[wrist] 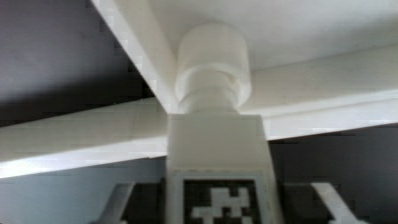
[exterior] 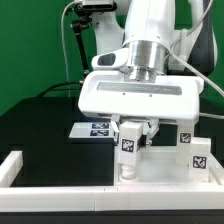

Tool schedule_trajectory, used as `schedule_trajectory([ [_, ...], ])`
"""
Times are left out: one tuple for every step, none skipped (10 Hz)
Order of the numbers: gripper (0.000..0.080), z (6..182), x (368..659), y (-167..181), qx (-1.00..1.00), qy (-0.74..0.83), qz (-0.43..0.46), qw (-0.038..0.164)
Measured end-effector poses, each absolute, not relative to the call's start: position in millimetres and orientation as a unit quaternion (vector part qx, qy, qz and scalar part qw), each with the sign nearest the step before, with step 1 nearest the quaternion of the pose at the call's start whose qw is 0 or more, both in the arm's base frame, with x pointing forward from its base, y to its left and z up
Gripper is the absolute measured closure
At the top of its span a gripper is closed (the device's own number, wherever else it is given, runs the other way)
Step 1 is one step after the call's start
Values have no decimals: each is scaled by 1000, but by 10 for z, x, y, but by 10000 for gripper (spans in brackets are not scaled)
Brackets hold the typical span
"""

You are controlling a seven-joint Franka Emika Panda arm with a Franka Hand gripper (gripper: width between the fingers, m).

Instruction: Assemble square table

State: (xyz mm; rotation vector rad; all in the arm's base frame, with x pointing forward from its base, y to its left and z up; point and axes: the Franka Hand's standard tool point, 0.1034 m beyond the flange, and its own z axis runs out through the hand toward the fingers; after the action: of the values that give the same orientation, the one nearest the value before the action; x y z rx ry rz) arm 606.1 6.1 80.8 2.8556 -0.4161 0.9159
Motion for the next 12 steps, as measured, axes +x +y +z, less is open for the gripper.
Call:
schedule_trajectory([
  [512, 792, 6056, 53, 941, -136, 303, 59],
  [512, 788, 6065, 54, 940, -135, 308, 61],
  [512, 773, 6087, 79, 940, -132, 310, 60],
  [512, 705, 6073, 95, 942, -131, 302, 61],
  [512, 677, 6068, 101, 943, -129, 300, 62],
  [512, 651, 6059, 118, 944, -127, 298, 63],
  [512, 649, 6060, 123, 944, -127, 298, 63],
  [512, 650, 6060, 124, 944, -128, 298, 63],
  [512, 648, 6059, 122, 944, -128, 298, 63],
  [435, 646, 6057, 121, 944, -128, 298, 63],
  [298, 646, 6057, 121, 944, -128, 298, 63],
  [298, 646, 6057, 121, 944, -128, 298, 63],
])
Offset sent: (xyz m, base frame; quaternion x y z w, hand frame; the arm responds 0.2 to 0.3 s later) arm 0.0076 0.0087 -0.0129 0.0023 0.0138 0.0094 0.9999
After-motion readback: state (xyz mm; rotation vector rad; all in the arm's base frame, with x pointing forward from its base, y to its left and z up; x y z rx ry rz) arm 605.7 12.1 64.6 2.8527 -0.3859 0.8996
